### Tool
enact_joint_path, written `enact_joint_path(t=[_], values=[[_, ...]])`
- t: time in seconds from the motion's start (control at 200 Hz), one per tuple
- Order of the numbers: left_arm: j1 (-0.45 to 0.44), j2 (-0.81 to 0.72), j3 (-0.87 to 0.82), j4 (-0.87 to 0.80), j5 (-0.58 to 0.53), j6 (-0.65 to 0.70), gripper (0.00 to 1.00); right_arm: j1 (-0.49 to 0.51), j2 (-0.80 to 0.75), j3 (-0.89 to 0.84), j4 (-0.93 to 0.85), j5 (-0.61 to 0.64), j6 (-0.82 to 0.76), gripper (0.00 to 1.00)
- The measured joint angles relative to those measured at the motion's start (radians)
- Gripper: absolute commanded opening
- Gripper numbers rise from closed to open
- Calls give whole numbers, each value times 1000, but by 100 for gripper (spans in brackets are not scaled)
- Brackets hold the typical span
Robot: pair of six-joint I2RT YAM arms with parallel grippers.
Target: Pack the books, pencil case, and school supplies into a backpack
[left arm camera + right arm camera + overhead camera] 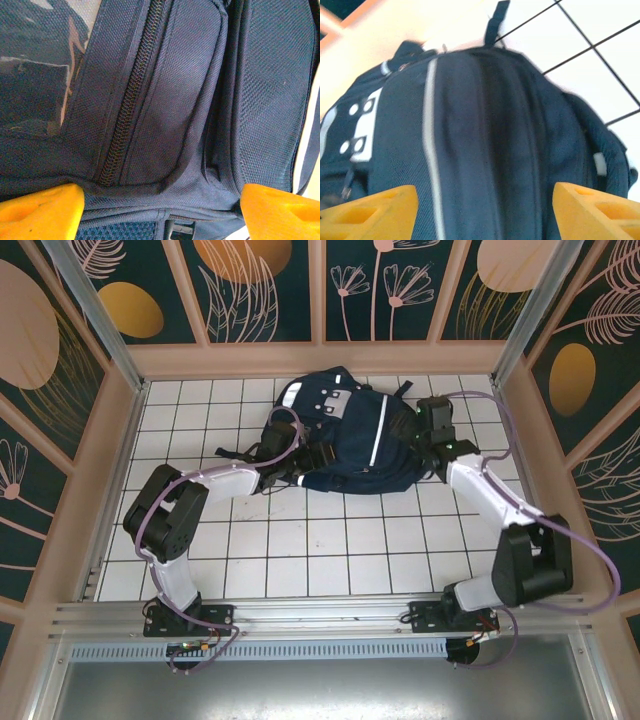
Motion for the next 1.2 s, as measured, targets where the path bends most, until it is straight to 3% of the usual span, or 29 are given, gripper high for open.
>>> enact_joint_path(t=[0.2, 0.41, 0.525, 0.911, 1.016, 1.201], values=[[0, 16, 13, -2, 0, -34, 84, 152, -39, -95, -35, -71, 64, 60], [0, 16, 13, -1, -3, -48, 84, 245, 83, -105, -40, -112, 138, 50], [0, 16, 13, 1, -3, -49, 85, 281, 161, -65, -49, -95, 158, 50], [0, 16, 13, 2, -4, -52, 86, 362, 349, 105, -162, 148, 203, 54], [0, 16, 12, 6, -4, -56, 86, 376, 385, 131, -189, 214, 212, 49], [8, 16, 5, 24, 1, -67, 86, 379, 388, 131, -216, 292, 220, 28]])
